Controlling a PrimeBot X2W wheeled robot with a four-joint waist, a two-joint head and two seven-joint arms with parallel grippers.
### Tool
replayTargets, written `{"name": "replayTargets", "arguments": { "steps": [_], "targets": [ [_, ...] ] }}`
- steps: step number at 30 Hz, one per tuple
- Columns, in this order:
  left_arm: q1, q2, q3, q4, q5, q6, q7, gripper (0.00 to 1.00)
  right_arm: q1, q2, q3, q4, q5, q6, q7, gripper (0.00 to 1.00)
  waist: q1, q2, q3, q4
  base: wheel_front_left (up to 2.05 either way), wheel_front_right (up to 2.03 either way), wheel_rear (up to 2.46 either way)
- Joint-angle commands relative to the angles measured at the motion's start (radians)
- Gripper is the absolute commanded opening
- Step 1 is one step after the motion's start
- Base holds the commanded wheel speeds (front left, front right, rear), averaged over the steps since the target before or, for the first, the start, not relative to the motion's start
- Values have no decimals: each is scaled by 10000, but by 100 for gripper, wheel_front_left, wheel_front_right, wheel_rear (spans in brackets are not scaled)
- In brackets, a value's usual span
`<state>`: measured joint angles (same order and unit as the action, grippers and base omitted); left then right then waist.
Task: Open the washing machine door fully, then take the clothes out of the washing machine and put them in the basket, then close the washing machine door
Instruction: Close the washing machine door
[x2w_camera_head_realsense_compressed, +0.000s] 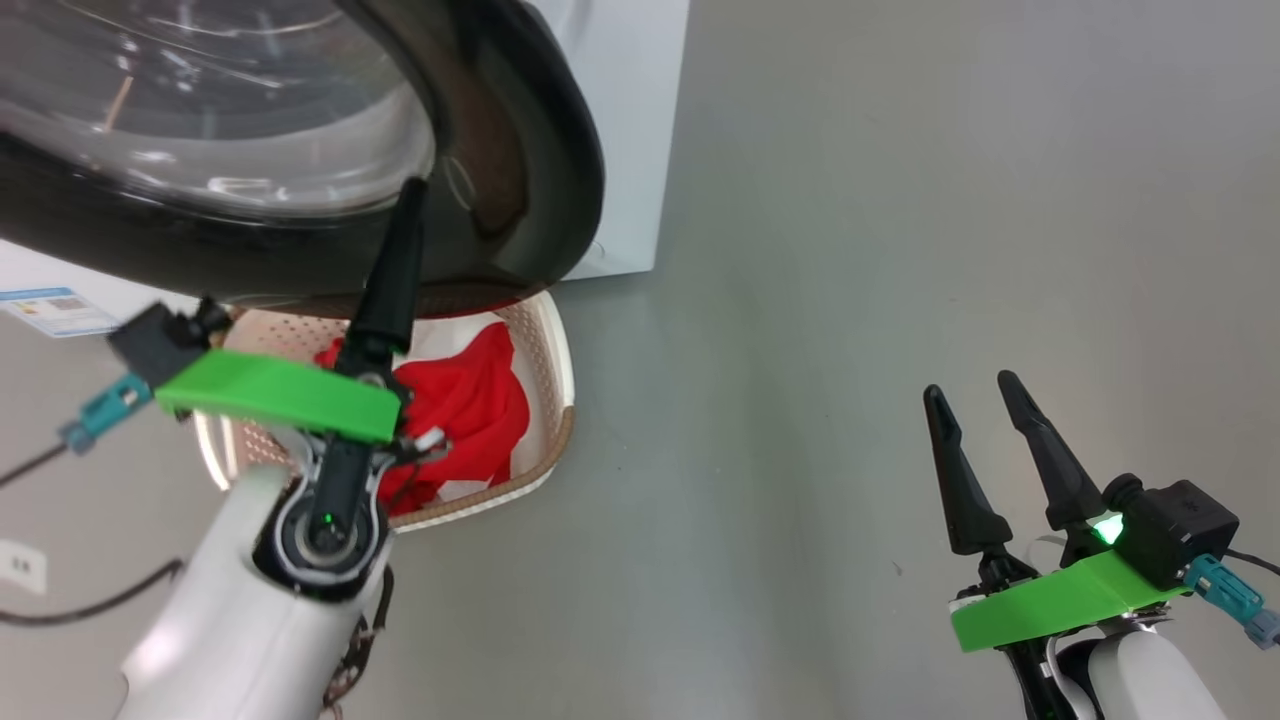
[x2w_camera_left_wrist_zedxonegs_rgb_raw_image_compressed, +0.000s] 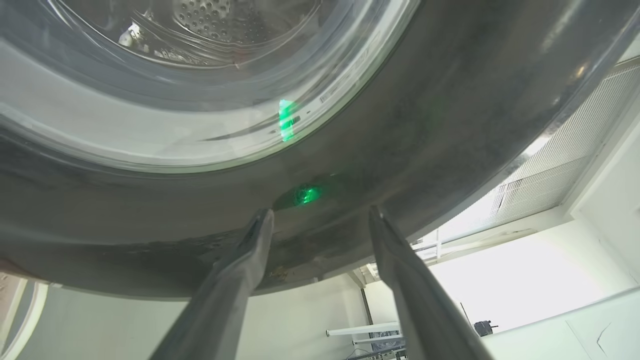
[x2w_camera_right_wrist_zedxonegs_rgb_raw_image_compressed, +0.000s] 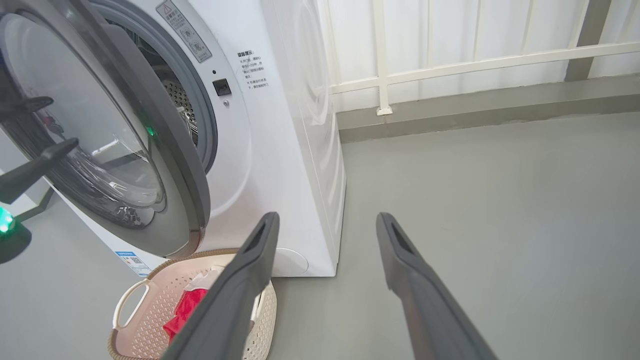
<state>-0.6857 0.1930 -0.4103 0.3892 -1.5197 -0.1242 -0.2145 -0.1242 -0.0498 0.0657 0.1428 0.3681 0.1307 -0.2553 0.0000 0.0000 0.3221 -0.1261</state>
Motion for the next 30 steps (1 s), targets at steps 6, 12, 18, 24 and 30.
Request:
{"name": "replayTargets", "arguments": {
  "steps": [6, 12, 18, 24, 30],
  "targets": [
    [975, 432, 136, -410, 277, -65, -367, 100, 304, -5, 23, -170, -244, 0, -65, 100, 0, 0, -461, 436, 0, 0, 0],
    [2144, 516, 259, -557, 472, -65, -460, 100, 601, -5, -91, -140, -405, 0, -65, 100, 0, 0, -895, 719, 0, 0, 0],
    [3267, 522, 948, -513, 1431, -65, -470, 100, 902, -5, -168, -122, -490, 0, -65, 100, 0, 0, -1247, 944, 0, 0, 0],
    [4311, 431, 1769, -575, 2407, -65, -471, 100, 1213, -5, -274, -94, -553, 0, -65, 100, 0, 0, -1525, 1055, 0, 0, 0],
    [5118, 327, 2310, -684, 3790, -65, -472, 100, 1527, -5, -474, -113, -568, 0, -65, 100, 0, 0, -1681, 1138, 0, 0, 0]
  ]
}}
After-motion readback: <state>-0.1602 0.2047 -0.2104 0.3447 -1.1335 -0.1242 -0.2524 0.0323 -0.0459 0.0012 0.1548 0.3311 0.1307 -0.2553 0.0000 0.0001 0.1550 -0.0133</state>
